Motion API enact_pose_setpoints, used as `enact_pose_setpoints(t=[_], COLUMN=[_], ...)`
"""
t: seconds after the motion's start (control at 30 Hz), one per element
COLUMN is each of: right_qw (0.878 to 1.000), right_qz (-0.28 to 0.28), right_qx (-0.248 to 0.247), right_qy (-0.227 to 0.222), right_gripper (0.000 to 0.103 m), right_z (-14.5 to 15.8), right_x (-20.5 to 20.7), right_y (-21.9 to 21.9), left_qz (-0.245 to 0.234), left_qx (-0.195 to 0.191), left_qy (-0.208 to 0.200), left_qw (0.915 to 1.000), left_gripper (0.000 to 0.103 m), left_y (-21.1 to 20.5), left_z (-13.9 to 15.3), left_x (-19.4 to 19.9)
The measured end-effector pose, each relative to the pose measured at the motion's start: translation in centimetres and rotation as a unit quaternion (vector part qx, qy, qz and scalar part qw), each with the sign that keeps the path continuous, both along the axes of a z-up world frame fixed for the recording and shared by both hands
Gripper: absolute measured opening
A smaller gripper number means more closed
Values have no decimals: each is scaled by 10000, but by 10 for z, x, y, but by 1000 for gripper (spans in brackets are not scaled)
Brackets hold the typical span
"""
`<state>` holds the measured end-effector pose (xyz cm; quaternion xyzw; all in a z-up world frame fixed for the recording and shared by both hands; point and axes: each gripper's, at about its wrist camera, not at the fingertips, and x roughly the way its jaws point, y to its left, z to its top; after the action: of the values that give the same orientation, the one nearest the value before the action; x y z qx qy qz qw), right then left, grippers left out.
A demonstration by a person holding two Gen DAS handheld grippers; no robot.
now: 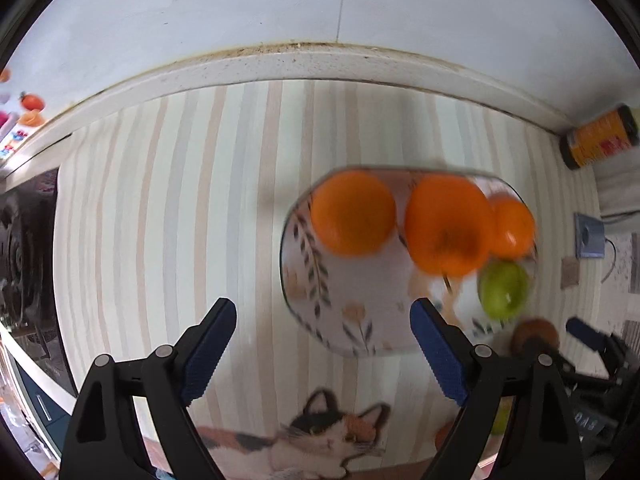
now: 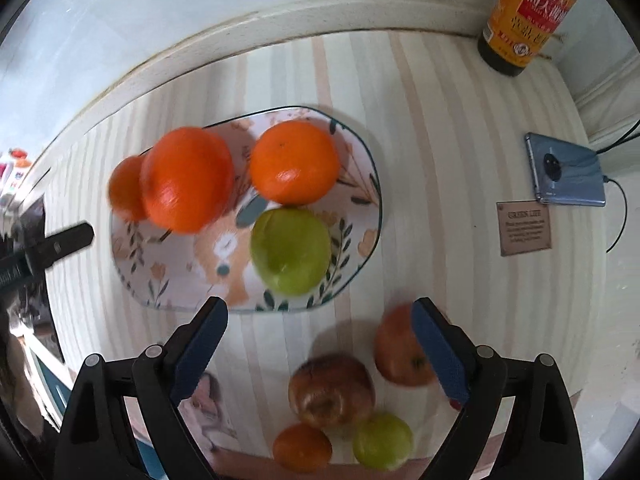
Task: Organize fruits
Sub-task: 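Withdraw both tools from the plate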
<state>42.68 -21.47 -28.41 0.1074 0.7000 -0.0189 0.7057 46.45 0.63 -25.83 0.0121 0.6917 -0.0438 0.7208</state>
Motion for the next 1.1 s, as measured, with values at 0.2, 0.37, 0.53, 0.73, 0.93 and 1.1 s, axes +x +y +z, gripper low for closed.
enact_pose_setpoints(t=[0.2,0.37,0.53,0.73,0.93,1.1], right_qw=[9991,9968,9941,9907,9875,9859], right_qz=[258,437,500,490,506,446], right_qx=[-31,24,26,51,82,286], right_qy=[-343,-666,-966,-1271,-1492,-1586], right_gripper=[95,95,95,95,95,95], right_z=[40,78,109,140,166,176], right_x=[-26,-49,-69,-88,-104,-113], right_y=[11,21,27,25,26,25], left_qz=[-28,-53,19,44,66,52], left_qx=[-74,-144,-244,-240,-354,-368], left_qy=[-420,-605,-887,-1211,-1339,-1374], left_qw=[9991,9980,9958,9923,9903,9898], left_gripper=[89,89,89,89,89,89], left_y=[-4,-6,-5,-5,-6,-8], left_z=[39,62,92,118,134,138], left_x=[-53,-79,-101,-121,-136,-141])
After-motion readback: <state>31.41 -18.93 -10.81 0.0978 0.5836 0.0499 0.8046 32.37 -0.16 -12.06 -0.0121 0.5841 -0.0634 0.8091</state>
